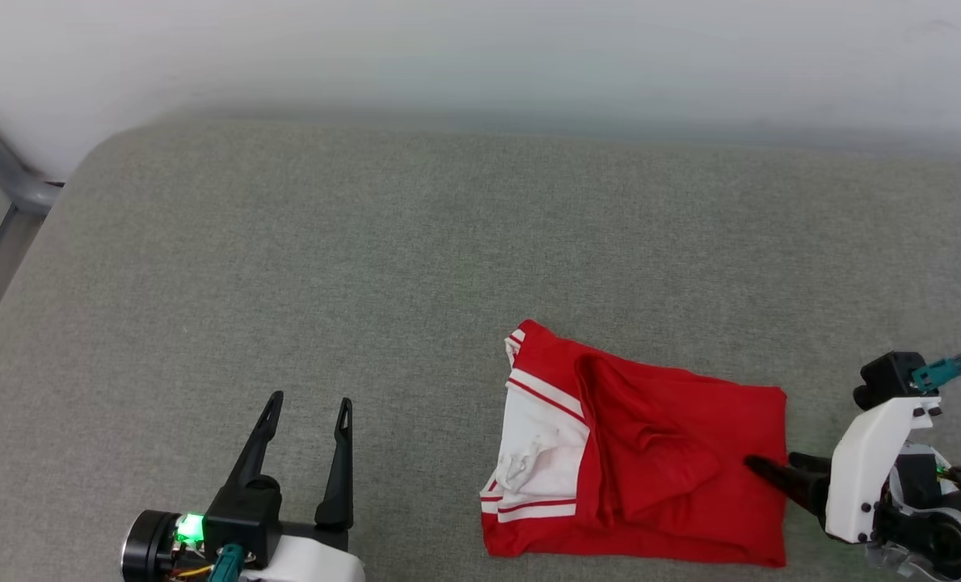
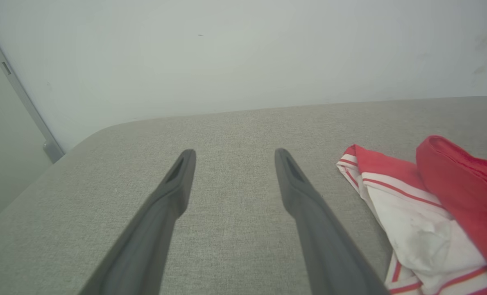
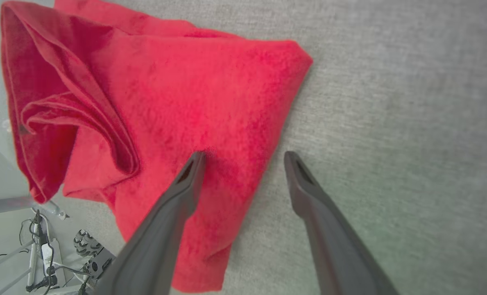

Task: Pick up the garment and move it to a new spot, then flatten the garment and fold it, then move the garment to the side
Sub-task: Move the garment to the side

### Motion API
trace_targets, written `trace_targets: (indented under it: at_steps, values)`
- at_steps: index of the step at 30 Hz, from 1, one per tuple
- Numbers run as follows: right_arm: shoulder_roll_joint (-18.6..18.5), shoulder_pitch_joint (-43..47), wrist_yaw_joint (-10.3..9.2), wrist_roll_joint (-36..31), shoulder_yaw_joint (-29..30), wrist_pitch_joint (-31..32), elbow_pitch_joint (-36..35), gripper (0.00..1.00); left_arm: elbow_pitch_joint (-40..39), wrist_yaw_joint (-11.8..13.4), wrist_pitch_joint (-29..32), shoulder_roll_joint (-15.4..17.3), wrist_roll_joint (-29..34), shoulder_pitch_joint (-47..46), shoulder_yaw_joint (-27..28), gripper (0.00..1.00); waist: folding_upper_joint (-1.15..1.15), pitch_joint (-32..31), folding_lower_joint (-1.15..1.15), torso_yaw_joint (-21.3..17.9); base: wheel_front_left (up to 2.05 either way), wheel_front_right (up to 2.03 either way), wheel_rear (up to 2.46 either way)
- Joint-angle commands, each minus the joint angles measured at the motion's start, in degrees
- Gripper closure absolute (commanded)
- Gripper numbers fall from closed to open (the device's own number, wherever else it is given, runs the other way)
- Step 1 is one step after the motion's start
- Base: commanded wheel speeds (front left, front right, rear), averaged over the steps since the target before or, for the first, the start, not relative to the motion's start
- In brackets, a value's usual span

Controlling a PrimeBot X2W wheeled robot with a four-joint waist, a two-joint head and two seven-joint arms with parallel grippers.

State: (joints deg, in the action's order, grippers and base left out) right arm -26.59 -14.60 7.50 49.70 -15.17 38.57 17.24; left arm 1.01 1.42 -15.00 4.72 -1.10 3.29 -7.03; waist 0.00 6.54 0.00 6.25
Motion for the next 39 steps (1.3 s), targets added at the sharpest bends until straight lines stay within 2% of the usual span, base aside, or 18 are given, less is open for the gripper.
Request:
trace_targets:
  at_steps: [1, 10, 14, 15, 16, 28, 35, 39]
  values:
    - [0.75, -1.24, -0.03, 0.13, -0.66, -0.63, 1.39, 0.0, 0.02, -0.17, -0.24, -0.27, 0.33, -1.05, -0.14, 0.0, 0.0, 1.57, 0.0, 1.17, 0.0, 0.0, 0.0]
    - [3.39, -3.48, -0.04, 1.87, -6.99, -4.3, 7.64, 0.0, 0.31, -0.18, -0.24, -0.57, 0.37, -3.0, -0.49, 0.0, 0.0, 4.49, 0.0, 2.08, 0.0, 0.0, 0.0]
    - [2.95, -4.13, -0.05, 2.85, -9.79, -5.93, 8.47, 0.0, 0.53, -0.22, -0.24, -0.69, 0.33, -3.87, -0.81, 0.0, 0.0, 4.8, 0.0, 2.1, 0.0, 0.0, 0.0]
    - [2.45, -4.34, -0.05, 3.08, -10.32, -6.49, 8.4, 0.62, 0.57, -0.22, -0.24, -0.69, 0.32, -3.87, -0.82, 0.0, 0.0, 4.76, 0.0, 2.05, 0.0, 0.0, 0.0]
    - [1.96, -4.61, -0.05, 3.28, -10.79, -7.16, 8.13, 1.0, 0.64, -0.2, -0.24, -0.7, 0.31, -3.79, -0.84, 0.0, 0.0, 4.63, 0.0, 1.94, 0.0, 0.0, 0.0]
    - [-4.62, -7.38, -0.04, 6.47, -13.44, -14.73, -1.37, 1.0, 0.84, -0.01, -0.24, -0.73, 0.14, -1.31, -0.21, 0.0, 0.0, 1.09, 0.0, -1.96, 0.0, 0.0, 0.0]
    - [-10.37, -8.98, -0.04, 2.69, -14.9, -15.38, -7.8, 1.0, 0.03, 0.39, -0.24, -0.57, 0.04, -0.27, 0.6, 0.0, 0.0, 0.19, 0.0, -6.95, 0.0, 0.0, 0.0]
    - [-13.05, -9.46, -0.04, 1.37, -14.07, -15.28, -9.16, 1.0, -0.71, 0.37, -0.24, -0.59, 0.23, -0.62, 0.61, 0.0, 0.0, 0.62, 0.0, -9.15, 0.0, 0.0, 0.0]
